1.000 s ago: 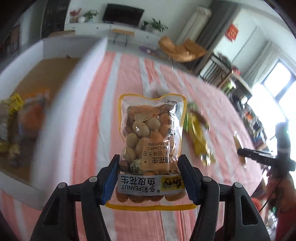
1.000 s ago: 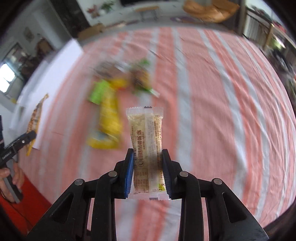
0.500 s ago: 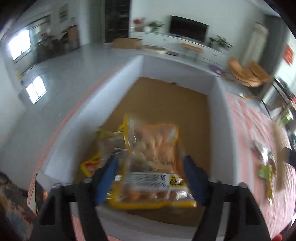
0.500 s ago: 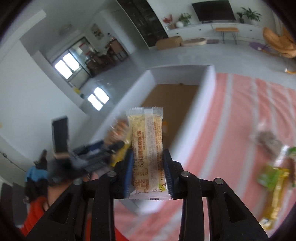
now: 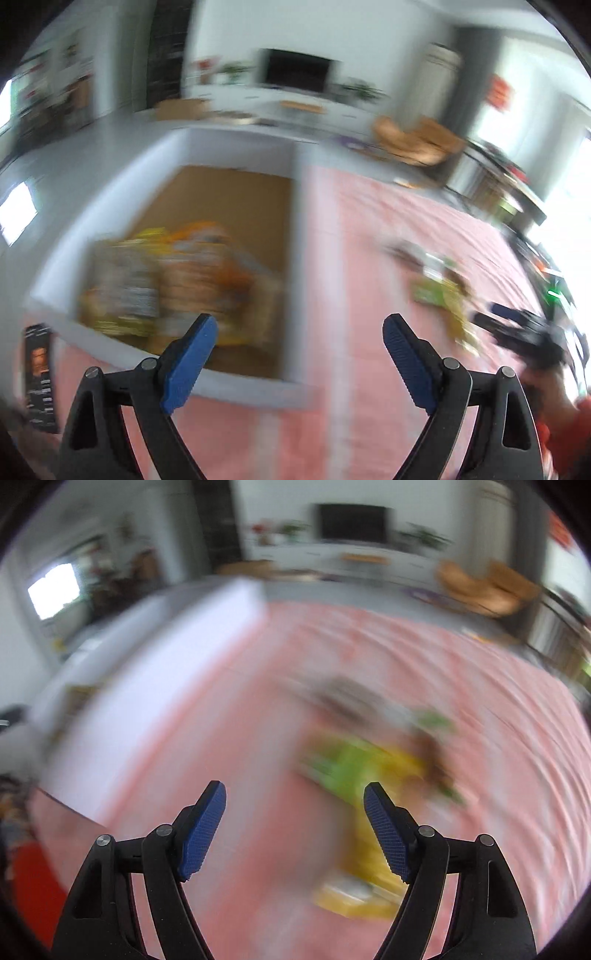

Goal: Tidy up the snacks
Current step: 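Move both tools back over the remaining snacks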

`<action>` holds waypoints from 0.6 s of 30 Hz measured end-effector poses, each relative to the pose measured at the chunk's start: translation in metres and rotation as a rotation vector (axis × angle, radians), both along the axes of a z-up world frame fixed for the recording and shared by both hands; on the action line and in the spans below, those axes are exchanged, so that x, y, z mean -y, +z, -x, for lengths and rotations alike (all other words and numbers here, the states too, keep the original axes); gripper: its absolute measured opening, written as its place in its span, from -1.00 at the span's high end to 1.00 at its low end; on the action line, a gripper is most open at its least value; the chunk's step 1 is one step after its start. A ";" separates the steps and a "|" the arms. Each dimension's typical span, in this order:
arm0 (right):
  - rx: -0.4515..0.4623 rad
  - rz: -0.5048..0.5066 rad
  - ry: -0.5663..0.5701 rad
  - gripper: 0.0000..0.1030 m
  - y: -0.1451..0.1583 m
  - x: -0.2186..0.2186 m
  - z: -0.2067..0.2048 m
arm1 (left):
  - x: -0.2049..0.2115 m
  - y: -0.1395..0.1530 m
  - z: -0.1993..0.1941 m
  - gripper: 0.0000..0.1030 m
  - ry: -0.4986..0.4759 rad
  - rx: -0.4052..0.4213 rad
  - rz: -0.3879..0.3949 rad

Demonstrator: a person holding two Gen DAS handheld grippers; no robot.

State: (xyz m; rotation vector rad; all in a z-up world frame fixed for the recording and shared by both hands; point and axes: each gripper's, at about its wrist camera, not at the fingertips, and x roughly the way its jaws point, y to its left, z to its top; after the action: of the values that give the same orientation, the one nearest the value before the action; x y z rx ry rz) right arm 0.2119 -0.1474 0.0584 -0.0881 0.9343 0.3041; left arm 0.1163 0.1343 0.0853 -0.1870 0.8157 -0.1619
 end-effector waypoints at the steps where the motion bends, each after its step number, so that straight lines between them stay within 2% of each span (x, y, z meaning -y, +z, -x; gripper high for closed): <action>1: -0.017 0.022 -0.067 -0.55 -0.012 0.035 0.007 | 0.024 0.000 0.006 -0.90 -0.062 0.006 0.005; 2: -0.031 0.040 -0.118 -0.55 -0.021 0.059 0.014 | 0.055 -0.002 0.006 -0.98 -0.132 0.006 0.009; 4: -0.044 0.081 -0.216 -0.55 -0.036 0.109 0.030 | 0.093 -0.012 0.008 -0.99 -0.215 -0.019 0.013; 8: -0.032 0.115 -0.297 -0.55 -0.052 0.162 0.047 | 0.162 -0.069 -0.006 -0.99 -0.304 -0.131 -0.052; 10: -0.025 0.116 -0.312 -0.58 -0.059 0.169 0.049 | 0.173 -0.090 -0.016 -0.99 -0.287 -0.157 -0.076; 12: 0.002 0.078 -0.324 -0.65 -0.061 0.175 0.057 | 0.173 -0.111 -0.033 -0.99 -0.230 -0.168 -0.098; 18: 0.005 0.075 -0.337 -0.77 -0.066 0.182 0.056 | 0.150 -0.143 -0.071 -0.99 -0.081 -0.159 -0.154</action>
State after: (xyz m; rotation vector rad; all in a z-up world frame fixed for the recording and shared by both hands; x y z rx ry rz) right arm 0.1557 -0.3292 -0.0078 0.0004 0.9387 -0.0433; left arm 0.1878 -0.0158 -0.0573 -0.0213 0.9903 -0.1607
